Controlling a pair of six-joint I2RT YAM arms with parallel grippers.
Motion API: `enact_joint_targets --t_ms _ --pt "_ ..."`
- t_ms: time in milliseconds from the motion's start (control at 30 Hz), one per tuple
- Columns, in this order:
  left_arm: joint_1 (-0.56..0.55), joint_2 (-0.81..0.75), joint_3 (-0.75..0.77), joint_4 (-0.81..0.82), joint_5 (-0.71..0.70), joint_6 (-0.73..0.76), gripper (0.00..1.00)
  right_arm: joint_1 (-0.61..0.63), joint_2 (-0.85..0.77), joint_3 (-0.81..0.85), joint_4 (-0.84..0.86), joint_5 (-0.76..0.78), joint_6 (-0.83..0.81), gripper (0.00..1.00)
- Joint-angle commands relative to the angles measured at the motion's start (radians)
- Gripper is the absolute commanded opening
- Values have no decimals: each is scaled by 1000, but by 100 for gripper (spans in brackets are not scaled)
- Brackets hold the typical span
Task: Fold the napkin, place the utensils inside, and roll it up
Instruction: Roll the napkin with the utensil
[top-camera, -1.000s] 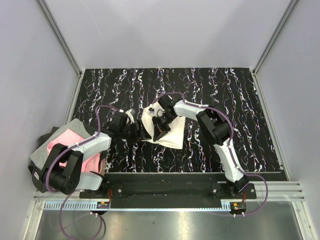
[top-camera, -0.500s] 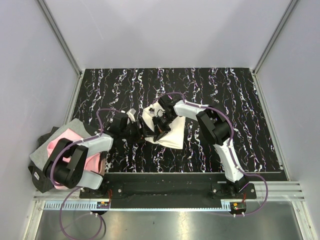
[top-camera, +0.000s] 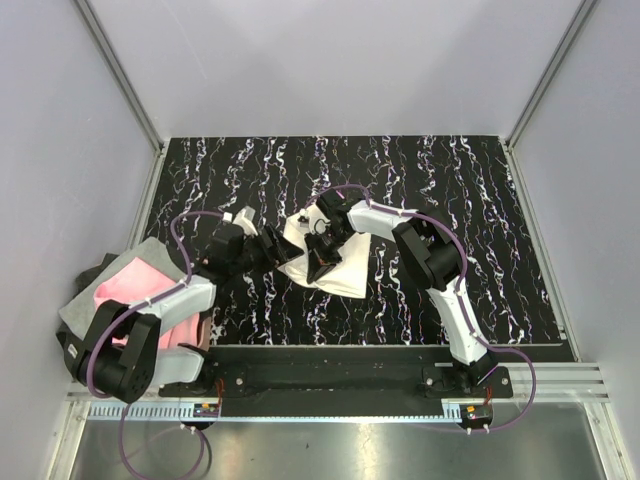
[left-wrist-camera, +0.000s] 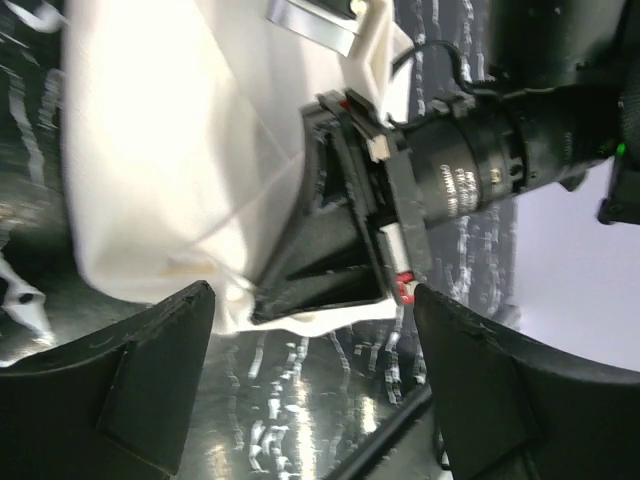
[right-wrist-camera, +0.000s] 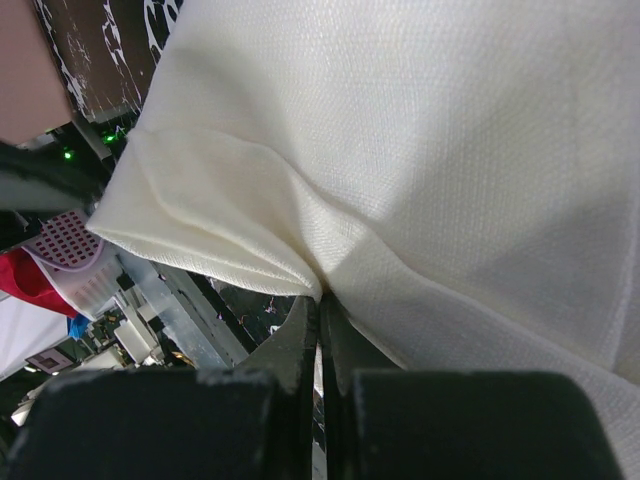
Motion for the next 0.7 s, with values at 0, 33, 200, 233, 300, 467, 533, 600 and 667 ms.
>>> enact_joint_targets --t_ms 0,33,200,233,300,467,533,600,667 --pt "9 -20 38 -80 -58 143 84 -5 5 1 -21 13 3 0" --pt "9 -17 43 -97 -56 189 84 -5 7 1 -19 12 1 0" --pt "0 -9 63 -158 -50 304 84 -5 10 3 -21 9 4 0" --pt "-3 -9 72 -166 -58 313 83 -5 11 4 -19 9 4 0" --pt "-12 -6 81 -197 -74 330 82 -5 13 4 -19 7 6 0" --pt "-20 24 106 -235 -128 343 77 -6 16 7 -19 1 7 0" --pt "-20 38 118 -237 -122 343 74 -5 17 9 -19 1 7 0" --pt "-25 58 127 -246 -125 349 70 -5 17 9 -19 1 9 0" --pt "-23 72 138 -255 -130 355 68 -6 19 9 -21 0 9 0"
